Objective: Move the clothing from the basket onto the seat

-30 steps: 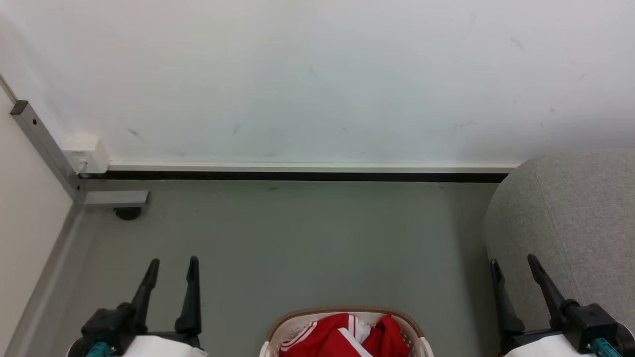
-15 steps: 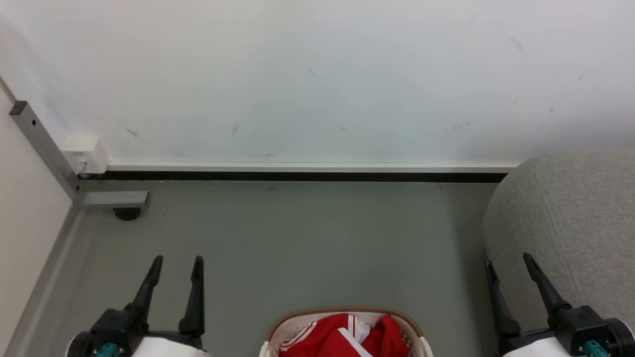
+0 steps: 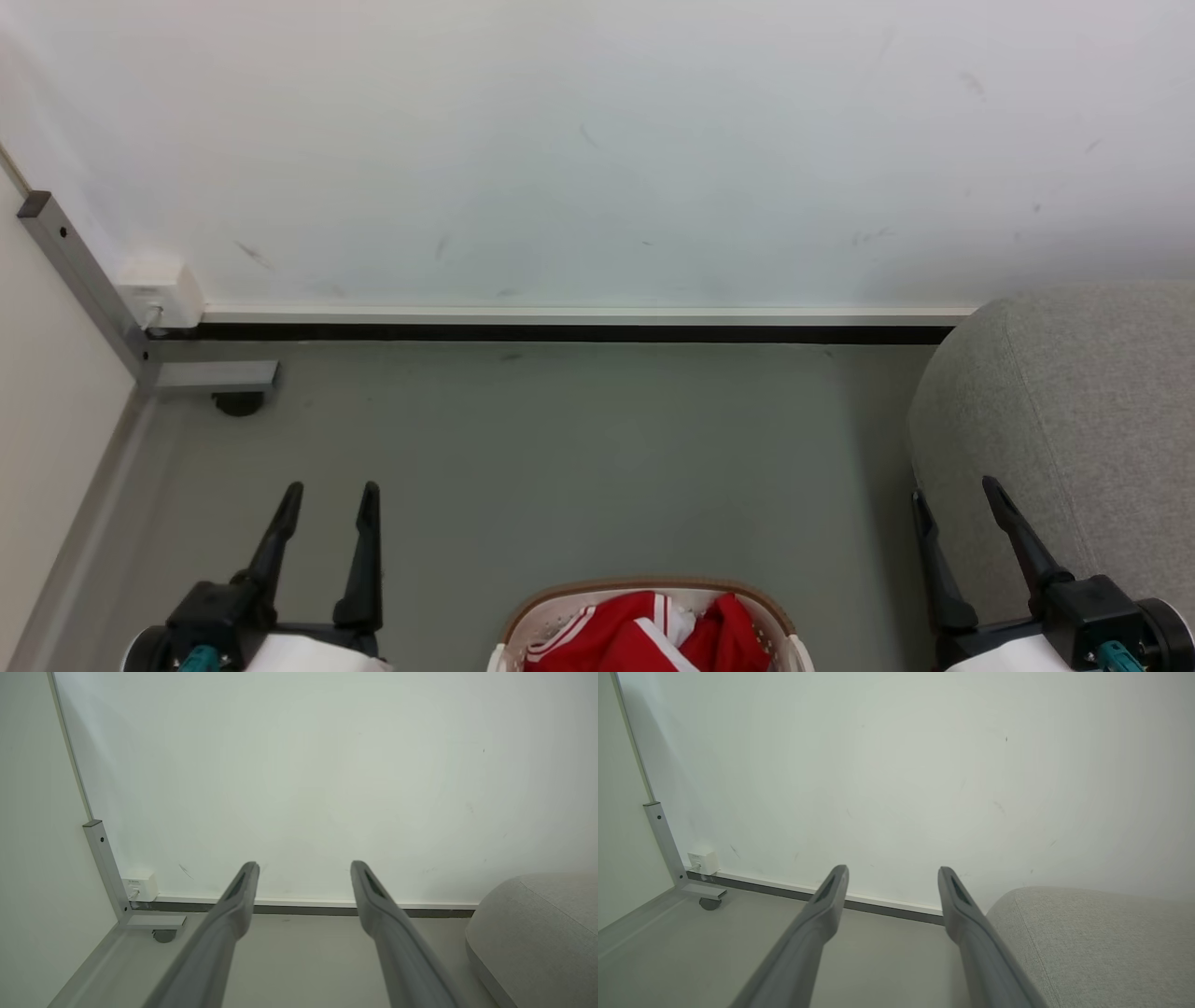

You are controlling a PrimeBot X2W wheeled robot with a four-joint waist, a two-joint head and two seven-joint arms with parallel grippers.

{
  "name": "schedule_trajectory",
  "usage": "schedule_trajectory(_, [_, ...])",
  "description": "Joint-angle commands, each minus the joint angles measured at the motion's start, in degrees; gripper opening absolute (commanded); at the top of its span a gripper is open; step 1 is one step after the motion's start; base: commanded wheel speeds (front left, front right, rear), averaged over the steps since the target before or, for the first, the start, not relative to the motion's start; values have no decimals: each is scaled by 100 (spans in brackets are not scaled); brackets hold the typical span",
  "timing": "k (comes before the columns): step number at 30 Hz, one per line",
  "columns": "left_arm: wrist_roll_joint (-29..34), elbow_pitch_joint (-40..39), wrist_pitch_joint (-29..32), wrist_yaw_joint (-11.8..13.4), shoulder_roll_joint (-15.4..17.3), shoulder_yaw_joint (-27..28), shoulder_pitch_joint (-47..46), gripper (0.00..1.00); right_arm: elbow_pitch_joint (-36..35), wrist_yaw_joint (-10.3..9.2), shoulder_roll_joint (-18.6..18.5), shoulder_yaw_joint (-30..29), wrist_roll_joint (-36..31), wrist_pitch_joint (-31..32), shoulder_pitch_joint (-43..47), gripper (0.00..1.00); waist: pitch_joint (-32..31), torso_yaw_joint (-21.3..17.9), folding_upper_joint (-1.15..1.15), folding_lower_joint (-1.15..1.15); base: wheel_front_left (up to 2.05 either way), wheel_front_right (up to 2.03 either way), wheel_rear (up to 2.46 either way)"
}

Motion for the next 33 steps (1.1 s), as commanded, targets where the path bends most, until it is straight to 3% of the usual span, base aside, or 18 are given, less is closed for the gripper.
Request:
schedule_trajectory(1, [-17, 17, -4, -18, 15, 24, -36, 100, 11, 4, -34, 5, 16, 0, -49, 100, -3, -11, 0, 0, 0, 0, 0])
schedule_trajectory(12, [-68, 142, -4, -25, 12, 61, -3, 100, 17, 4, -34, -4, 138, 0, -48, 100, 68, -250, 0, 0, 0, 0, 0])
schedule_trajectory(16, [-97, 134, -4, -15, 13, 79, -31, 100, 4, 4, -34, -15, 473, 1, -88, 100, 134, -382, 0, 0, 0, 0, 0])
schedule_trajectory(25, [-9, 219, -4, -56, 43, 92, -209, 100, -120, 4, -31, -21, 879, 1, -256, 100, 523, -836, 0, 0, 0, 0, 0])
schedule_trajectory(33, [185, 458, -4, -76, 275, -156, -452, 100, -287, 4, -30, 19, 1005, 1, -415, 100, 1092, -1269, 0, 0, 0, 0, 0])
